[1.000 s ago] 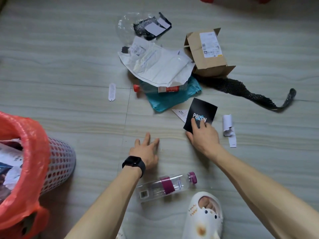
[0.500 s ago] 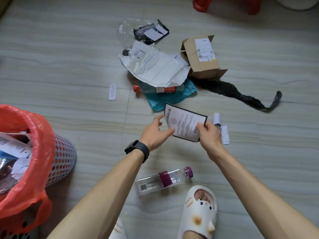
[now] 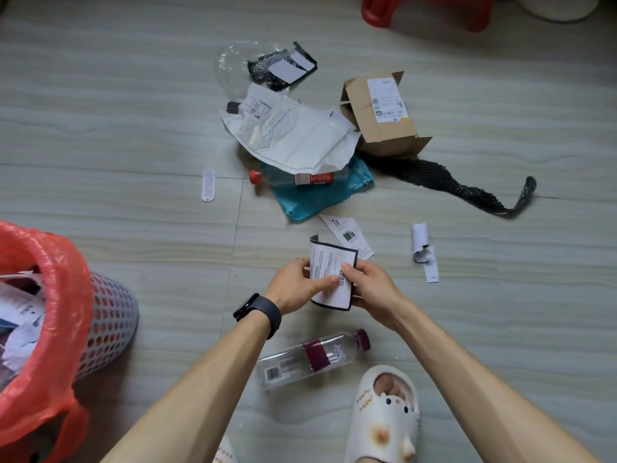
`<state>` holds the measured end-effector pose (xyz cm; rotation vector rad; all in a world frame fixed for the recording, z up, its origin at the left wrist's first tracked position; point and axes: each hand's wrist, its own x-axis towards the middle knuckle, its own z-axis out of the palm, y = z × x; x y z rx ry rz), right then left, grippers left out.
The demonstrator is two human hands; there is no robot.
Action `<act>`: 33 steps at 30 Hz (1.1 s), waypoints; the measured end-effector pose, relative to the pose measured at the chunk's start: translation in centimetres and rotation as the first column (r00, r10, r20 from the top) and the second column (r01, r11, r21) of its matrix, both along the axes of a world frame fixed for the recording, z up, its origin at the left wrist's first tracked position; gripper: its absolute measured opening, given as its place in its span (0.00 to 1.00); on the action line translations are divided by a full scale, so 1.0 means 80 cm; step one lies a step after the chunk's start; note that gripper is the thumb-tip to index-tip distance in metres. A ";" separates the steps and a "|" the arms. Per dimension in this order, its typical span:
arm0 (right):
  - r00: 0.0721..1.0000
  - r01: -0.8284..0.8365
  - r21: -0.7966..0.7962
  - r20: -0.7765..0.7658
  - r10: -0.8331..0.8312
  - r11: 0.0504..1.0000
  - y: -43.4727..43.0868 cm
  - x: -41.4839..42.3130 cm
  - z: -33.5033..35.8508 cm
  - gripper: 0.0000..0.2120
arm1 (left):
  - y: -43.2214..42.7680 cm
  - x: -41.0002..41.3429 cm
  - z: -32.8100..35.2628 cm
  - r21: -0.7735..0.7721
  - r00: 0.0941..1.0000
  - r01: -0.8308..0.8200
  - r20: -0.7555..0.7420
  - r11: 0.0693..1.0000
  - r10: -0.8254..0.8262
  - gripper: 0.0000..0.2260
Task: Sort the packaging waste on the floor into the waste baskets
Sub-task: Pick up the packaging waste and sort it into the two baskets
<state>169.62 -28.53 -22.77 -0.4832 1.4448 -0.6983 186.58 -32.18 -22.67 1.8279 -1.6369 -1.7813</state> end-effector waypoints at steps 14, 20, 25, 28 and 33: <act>0.825 -0.108 -0.024 -0.560 0.076 0.994 -0.010 -0.046 -0.028 0.04 | -0.011 -0.008 -0.001 -0.191 0.914 0.166 0.399 0.967 -0.078 0.15; 0.509 0.100 -0.004 -0.859 -0.054 0.995 -0.017 -0.141 -0.046 0.21 | -0.016 0.009 -0.009 -0.225 0.892 0.100 0.451 0.969 0.013 0.16; 0.479 0.009 0.100 -0.874 0.084 0.995 -0.057 -0.164 -0.057 0.30 | -0.009 0.020 -0.013 -0.182 0.923 0.017 0.381 0.983 0.055 0.14; 0.422 -0.112 0.101 -0.896 0.139 0.989 -0.066 -0.151 -0.061 0.20 | -0.008 0.026 -0.013 -0.163 0.936 -0.050 0.336 0.985 0.103 0.14; 0.310 -0.297 0.087 -0.933 0.182 0.951 -0.043 -0.115 -0.062 0.16 | -0.009 0.036 -0.005 -0.152 0.939 -0.069 0.325 0.986 0.115 0.15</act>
